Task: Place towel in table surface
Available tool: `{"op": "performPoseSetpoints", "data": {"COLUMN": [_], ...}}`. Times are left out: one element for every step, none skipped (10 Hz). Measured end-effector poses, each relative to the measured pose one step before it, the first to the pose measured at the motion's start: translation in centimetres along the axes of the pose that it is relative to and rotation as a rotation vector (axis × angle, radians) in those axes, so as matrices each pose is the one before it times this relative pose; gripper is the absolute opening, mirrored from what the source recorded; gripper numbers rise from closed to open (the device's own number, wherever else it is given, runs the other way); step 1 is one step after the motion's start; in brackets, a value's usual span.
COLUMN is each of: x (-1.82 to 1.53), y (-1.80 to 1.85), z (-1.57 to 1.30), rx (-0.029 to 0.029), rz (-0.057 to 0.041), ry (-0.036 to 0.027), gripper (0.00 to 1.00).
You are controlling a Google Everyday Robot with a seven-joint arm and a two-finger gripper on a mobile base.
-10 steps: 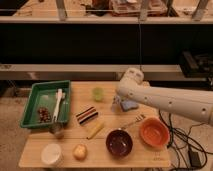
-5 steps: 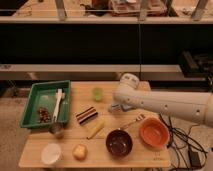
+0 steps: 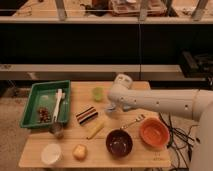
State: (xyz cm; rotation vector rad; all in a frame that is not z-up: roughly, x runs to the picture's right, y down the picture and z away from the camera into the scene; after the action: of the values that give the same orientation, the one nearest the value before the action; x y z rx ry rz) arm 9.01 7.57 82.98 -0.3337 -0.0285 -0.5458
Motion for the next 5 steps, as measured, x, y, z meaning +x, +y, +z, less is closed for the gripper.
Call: {"op": "performPoseSetpoints", "data": {"x": [0.304, 0.2, 0.086, 0.304, 0.365], "y": [0.288, 0.202, -0.019, 0.139, -0.001], "z": [0.098, 0.188, 0.014, 0.014, -0.167], "rx": [-0.01063, -0.00967, -0.00112, -0.0016, 0.00469], "rz": [0.01003, 0.00584, 0.01177, 0.01654, 0.02371], "ry": [-0.01407, 0.00192, -0.00401, -0.0066, -0.02296], "gripper": [0.8, 0.8, 0.8, 0.8, 0.8]}}
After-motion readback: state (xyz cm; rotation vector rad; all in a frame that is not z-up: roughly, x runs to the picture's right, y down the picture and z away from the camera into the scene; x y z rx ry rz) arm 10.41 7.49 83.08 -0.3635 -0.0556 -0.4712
